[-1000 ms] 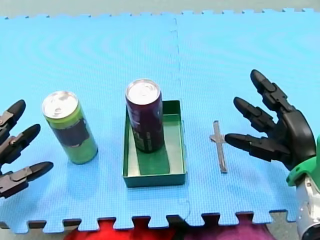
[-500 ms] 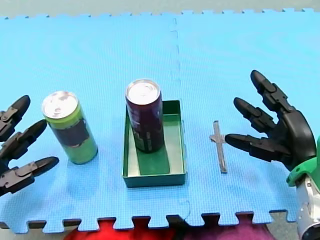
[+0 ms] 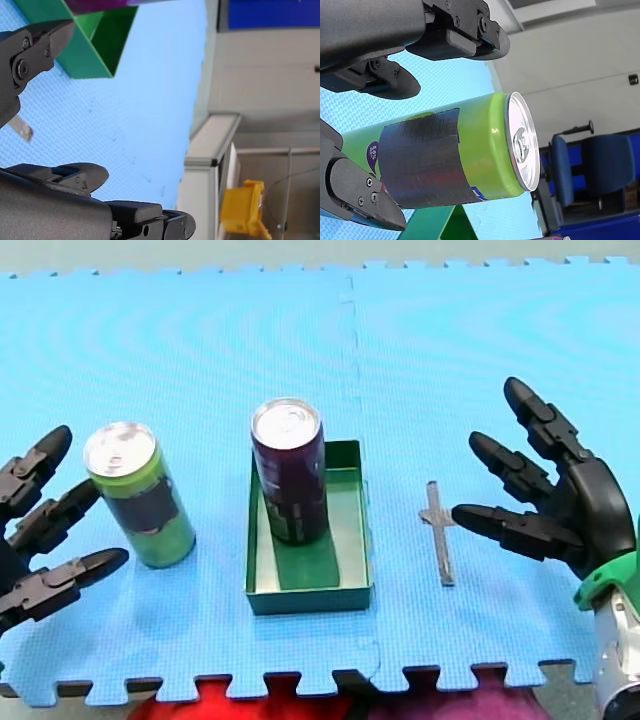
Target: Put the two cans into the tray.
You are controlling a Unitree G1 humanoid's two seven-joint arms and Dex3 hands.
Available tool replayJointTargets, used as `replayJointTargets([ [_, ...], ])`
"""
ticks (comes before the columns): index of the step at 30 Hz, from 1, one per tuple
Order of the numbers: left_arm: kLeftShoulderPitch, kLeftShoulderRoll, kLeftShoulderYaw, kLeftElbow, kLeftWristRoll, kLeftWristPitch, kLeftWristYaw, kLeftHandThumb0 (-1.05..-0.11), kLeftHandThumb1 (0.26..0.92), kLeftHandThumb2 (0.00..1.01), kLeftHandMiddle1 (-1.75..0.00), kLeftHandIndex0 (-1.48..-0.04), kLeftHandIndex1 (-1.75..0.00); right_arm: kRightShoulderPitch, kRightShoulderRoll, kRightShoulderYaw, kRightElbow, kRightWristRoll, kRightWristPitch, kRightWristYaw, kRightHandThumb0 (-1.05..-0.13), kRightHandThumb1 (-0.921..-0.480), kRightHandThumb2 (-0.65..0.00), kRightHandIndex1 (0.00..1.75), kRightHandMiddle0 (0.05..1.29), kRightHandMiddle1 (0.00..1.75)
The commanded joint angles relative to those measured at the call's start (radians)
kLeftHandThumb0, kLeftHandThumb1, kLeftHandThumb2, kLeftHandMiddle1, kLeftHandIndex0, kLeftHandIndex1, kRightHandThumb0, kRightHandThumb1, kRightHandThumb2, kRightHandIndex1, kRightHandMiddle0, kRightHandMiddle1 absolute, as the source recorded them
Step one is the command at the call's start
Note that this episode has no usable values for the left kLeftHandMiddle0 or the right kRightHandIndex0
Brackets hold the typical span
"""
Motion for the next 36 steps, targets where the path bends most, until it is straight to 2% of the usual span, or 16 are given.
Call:
replayJointTargets([
  [1, -0.001, 0.002, 0.001, -0.004, -0.004, 0.003, 0.000, -0.970, 0.633, 0.00, 0.00, -0.30, 0.00, 0.000, -0.007, -0.003, -0.006, 0.003, 0.003, 0.001, -0.737, -0.624, 0.000, 0.00, 0.16, 0.00],
  [19, -0.005, -0.002, -0.006, -0.008, -0.001, 0.013, 0.002, -0.957, 0.630, 0.00, 0.00, -0.29, 0.00, 0.005, -0.007, -0.002, -0.021, 0.003, 0.018, -0.009, -0.758, -0.626, 0.000, 0.00, 0.16, 0.00],
  [36, -0.021, -0.005, -0.008, -0.004, 0.002, 0.026, 0.012, -0.969, 0.633, 0.00, 0.00, -0.31, 0.00, 0.006, -0.004, -0.005, -0.022, 0.009, 0.010, 0.002, -0.769, -0.626, 0.000, 0.00, 0.17, 0.00],
])
